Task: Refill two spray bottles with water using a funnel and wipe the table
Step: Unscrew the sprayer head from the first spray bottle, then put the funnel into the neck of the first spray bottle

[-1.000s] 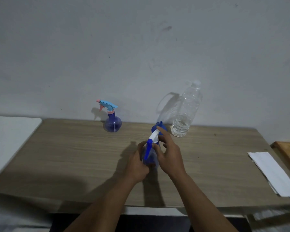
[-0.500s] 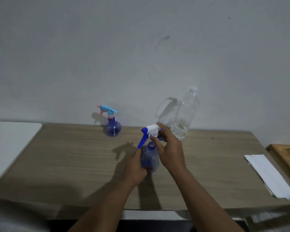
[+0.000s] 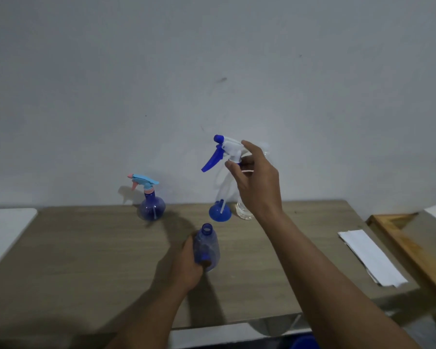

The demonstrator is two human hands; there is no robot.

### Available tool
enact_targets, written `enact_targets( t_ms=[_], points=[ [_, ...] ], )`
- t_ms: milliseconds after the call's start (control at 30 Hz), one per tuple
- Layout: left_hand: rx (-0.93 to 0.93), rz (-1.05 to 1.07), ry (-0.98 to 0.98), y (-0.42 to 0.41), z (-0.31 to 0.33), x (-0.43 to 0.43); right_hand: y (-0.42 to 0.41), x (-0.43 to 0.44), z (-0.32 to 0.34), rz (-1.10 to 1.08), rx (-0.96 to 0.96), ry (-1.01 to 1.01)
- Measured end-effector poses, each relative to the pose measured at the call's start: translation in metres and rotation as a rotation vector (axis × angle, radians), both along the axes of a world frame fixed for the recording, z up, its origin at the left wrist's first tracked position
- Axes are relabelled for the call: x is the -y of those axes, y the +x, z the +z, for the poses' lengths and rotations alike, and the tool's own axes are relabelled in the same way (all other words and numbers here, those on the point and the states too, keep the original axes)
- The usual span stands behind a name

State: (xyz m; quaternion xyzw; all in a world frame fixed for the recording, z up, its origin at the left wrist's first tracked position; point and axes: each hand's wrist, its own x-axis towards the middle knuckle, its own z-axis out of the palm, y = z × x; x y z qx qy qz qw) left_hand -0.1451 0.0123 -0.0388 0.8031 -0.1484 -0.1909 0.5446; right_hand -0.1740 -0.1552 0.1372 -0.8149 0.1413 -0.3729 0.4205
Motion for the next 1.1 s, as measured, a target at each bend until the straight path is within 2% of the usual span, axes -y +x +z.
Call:
enact_targets(
  t_ms=[100,233,500,733,867,1100],
  points=[
    [0.072,0.003,0.015,-0.002,0.001,-0.006,-0.005,0.007,0.008,-0.059,-0.037,-0.039],
    [0.116,-0.018,-0.025,-0.002,-0.001,-0.009,-0.014,0.017,-0.008,-0.129,-0.2,-0.081],
    [0.179,0.015,0.044,-0.003,0.001,-0.015,-0.032,0.026,-0.099,-0.211,-0.582,-0.094],
    [0.18,0.036,0.068,0.002,-0.003,-0.02,-0.034,0.019,-0.172,-0.133,-0.871,-0.04],
    [0.147,0.053,0.046,0.002,-0.007,-0.023,-0.031,0.016,-0.196,-0.108,-0.925,-0.012],
    [0.177,0.076,0.039,0.005,-0.01,-0.025,-0.03,0.021,-0.213,-0.07,-0.871,0.023]
  ],
)
